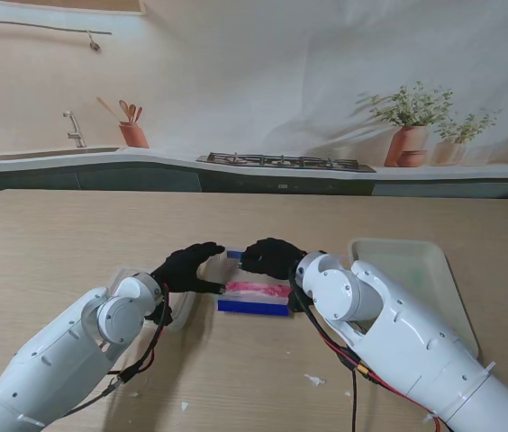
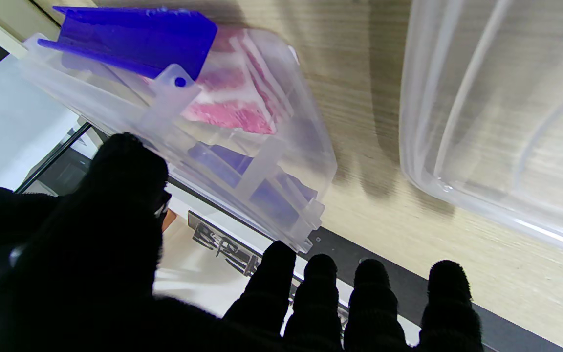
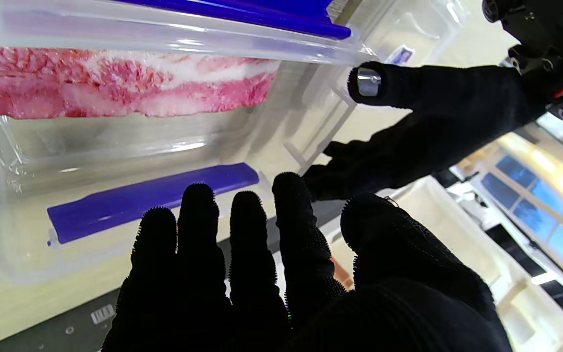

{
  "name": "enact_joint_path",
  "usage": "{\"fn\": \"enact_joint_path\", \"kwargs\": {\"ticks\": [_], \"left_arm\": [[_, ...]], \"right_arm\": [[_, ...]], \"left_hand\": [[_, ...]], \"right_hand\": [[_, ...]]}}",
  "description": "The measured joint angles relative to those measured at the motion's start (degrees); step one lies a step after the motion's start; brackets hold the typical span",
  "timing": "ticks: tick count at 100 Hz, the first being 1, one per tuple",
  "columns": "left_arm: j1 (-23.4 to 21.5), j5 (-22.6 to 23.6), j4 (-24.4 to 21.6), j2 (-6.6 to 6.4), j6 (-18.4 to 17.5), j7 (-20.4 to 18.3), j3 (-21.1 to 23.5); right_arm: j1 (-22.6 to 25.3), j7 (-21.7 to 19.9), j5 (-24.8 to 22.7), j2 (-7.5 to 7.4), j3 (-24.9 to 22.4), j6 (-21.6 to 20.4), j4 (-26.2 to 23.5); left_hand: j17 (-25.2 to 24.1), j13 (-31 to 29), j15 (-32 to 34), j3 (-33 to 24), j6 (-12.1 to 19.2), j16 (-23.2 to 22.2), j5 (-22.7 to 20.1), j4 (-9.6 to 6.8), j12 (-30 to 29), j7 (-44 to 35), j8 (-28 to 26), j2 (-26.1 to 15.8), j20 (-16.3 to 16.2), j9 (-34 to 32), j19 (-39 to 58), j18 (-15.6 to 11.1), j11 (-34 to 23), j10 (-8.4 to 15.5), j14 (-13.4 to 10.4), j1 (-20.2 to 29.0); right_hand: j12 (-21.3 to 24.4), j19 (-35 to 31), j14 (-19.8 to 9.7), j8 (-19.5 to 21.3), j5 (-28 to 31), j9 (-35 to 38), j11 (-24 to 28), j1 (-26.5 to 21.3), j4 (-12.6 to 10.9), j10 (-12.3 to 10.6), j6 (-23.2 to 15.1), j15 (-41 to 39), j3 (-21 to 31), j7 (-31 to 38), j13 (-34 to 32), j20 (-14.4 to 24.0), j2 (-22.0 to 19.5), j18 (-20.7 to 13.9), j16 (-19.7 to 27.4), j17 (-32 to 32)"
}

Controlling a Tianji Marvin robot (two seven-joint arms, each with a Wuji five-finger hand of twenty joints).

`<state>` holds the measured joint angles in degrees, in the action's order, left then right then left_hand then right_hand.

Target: Separate the bacon slices onto the tray

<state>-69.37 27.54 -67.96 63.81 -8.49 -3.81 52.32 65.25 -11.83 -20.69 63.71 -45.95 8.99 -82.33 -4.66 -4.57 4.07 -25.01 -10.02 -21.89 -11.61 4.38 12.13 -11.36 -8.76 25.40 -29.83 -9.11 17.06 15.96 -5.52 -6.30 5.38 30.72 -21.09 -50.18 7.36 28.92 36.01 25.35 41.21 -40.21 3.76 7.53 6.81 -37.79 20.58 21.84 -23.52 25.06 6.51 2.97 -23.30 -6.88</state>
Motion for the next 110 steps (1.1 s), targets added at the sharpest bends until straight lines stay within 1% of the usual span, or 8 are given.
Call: {"fn": "enact_joint_path", "kwargs": {"ticks": [16,41,55,83,89,90,110], "left_arm": [[0.14,0.02,0.14,0.0,-0.14,0.03,-0.14],[0.2,0.05,0.26,-0.01,-0.4,-0.02,-0.16],[0.29,0.12,0.31,-0.01,-0.41,0.01,-0.27],[0.47,0.31,0.42,-0.03,-0.49,-0.02,-0.44],[0.48,0.37,0.42,-0.03,-0.51,-0.02,-0.44],[0.48,0.38,0.42,-0.03,-0.51,-0.02,-0.44],[0.64,0.89,0.48,-0.07,-0.74,-0.02,-0.56]], "right_arm": [[-1.76,0.18,0.37,0.72,2.01,0.7,2.16],[-3.36,0.47,1.25,1.46,4.24,2.7,3.92],[-4.08,0.65,1.87,1.9,5.17,3.79,4.99],[-5.05,0.51,2.76,2.39,6.79,5.0,6.38],[-5.17,0.54,2.81,2.5,7.06,5.33,6.63],[-5.19,0.55,2.83,2.51,7.1,5.41,6.67],[-5.76,0.56,3.35,2.8,8.28,6.36,7.53]], "left_hand": [[0.0,0.0,0.0,0.0,-0.11,0.0,0.0,0.0,-0.01,0.0,0.0,0.0,0.0,0.0,0.0,0.0,0.0,0.0,0.0,-0.02],[0.0,0.0,0.0,0.0,-0.26,0.0,0.0,0.0,-0.01,0.0,0.0,-0.01,0.0,0.0,-0.02,0.0,0.0,0.0,0.0,-0.02],[0.0,0.0,0.0,-0.15,-0.31,0.0,0.0,0.0,-0.01,0.0,0.0,-0.01,0.0,0.0,-0.54,0.0,-0.41,0.0,0.0,-0.07],[0.0,0.0,0.0,-0.24,-0.41,0.0,0.0,0.0,-0.01,-0.04,-0.01,-0.01,0.0,0.0,-0.57,0.0,-0.43,0.0,-0.02,-0.11],[0.0,0.0,0.0,-0.24,-0.41,0.0,0.0,0.0,-0.01,-0.05,-0.01,-0.01,0.0,0.0,-0.58,0.0,-0.43,0.0,-0.03,-0.11],[0.0,0.0,0.0,-0.24,-0.41,0.0,0.0,0.0,-0.01,-0.05,-0.01,-0.01,0.0,0.0,-0.58,0.0,-0.43,0.0,-0.03,-0.12],[0.0,0.0,0.0,-0.24,-0.58,0.0,0.0,0.0,-0.01,-0.13,-0.05,-0.01,0.0,0.0,-0.81,0.0,-0.44,0.0,-0.46,-0.18]], "right_hand": [[-0.01,0.0,0.02,0.0,0.0,-0.72,0.01,0.0,0.0,0.0,0.02,0.03,0.0,-0.23,0.8,-0.59,0.0,0.0,0.0,0.75],[-0.01,-0.01,0.05,0.0,-0.99,-1.8,0.01,0.0,0.0,0.0,0.05,0.73,0.01,-0.85,1.5,-1.42,0.0,-0.03,0.0,1.87],[-0.01,0.9,0.05,0.0,-1.59,-2.48,0.0,0.0,0.0,0.0,0.06,1.83,-0.23,-0.97,3.44,-2.01,0.0,-0.13,0.1,2.76],[0.65,1.91,0.05,0.0,-1.67,-2.49,0.01,0.0,0.0,-0.11,0.06,4.18,-1.01,-1.48,3.66,-2.75,-0.02,-0.19,1.21,3.27],[0.77,2.34,0.05,0.0,-1.75,-2.98,-0.57,0.01,0.0,-0.11,0.06,4.48,-1.52,-1.58,4.25,-2.77,-0.04,-0.31,1.64,3.59],[1.1,2.39,0.05,0.0,-1.75,-3.15,-1.55,0.01,0.0,-0.12,0.06,4.48,-1.52,-1.59,4.25,-2.78,-0.04,-0.34,1.64,3.65],[1.33,2.75,0.05,0.0,-2.45,-3.84,-1.56,0.01,0.0,-0.12,0.07,5.09,-2.2,-2.16,4.42,-2.78,-0.05,-0.67,1.72,3.96]]}}
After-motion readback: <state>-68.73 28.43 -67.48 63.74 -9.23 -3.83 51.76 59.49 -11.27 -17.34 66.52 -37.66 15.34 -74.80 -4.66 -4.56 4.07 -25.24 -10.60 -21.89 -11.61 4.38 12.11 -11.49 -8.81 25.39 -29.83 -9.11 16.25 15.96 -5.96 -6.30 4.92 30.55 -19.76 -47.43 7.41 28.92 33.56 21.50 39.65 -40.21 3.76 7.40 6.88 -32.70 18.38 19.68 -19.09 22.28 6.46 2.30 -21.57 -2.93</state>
